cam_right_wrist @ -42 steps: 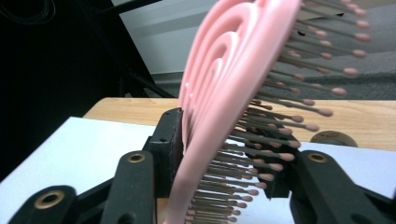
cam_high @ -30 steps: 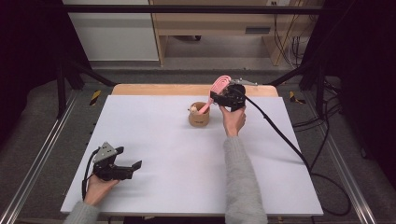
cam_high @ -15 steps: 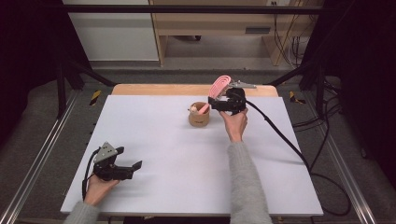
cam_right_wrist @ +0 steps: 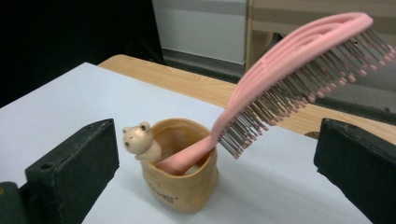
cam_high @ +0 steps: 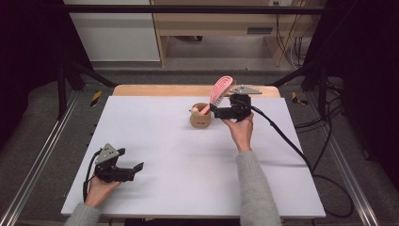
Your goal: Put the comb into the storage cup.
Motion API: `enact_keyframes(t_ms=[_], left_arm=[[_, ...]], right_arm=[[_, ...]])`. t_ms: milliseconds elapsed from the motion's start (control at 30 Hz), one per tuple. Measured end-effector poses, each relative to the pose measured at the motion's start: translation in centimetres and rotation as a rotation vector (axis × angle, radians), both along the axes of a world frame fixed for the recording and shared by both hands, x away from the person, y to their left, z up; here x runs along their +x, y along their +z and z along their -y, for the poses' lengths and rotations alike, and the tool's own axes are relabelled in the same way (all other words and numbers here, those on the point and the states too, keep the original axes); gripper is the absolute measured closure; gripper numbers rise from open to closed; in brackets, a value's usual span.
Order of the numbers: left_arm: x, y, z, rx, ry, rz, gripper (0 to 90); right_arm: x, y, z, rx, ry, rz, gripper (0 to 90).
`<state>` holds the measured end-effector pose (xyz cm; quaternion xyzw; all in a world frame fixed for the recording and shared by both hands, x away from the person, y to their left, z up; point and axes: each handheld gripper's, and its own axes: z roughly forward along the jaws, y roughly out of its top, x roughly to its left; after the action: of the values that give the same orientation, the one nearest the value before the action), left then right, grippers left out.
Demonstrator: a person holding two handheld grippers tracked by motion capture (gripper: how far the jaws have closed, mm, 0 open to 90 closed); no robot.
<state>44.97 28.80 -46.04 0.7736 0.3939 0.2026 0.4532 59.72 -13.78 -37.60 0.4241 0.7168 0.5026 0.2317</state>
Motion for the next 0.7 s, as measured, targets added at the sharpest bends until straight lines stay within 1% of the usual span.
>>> enact_keyframes(t_ms=[67,100,167,200,333,467,700], left_arm=[[0.0,0.0,0.0,-0.001,0.000,0.000,3.1],[0.0,0.0,0.0,-0.001,-0.001,0.000,3.1],[0.0,0.0,0.0,-0.004,0.000,0.000,3.1],[0.0,0.0,0.0,-0.004,-0.001,0.000,3.1],[0.0,0.0,0.0,-0.004,-0.003,0.000,3.1],[0.1,-0.1,0.1,-0.001,-0.003,-0.004,3.1],[0.0,-0.1,0.2,-0.001,-0.006,0.000,3.1]], right_arm=[[-0.6,0.2,0.0,0.002,0.021,0.015,0.0],[-0.9,0.2,0.1,0.015,0.036,0.023,0.0],[-1.5,0.0,0.5,0.064,0.071,0.039,0.0],[-1.8,-0.1,0.8,0.082,0.075,0.041,0.0],[-2.7,-0.4,2.1,0.087,0.096,0.031,0.0],[-3.7,-0.7,3.4,0.135,0.138,0.022,0.0],[-5.8,-1.0,4.6,0.107,0.194,0.029,0.0]])
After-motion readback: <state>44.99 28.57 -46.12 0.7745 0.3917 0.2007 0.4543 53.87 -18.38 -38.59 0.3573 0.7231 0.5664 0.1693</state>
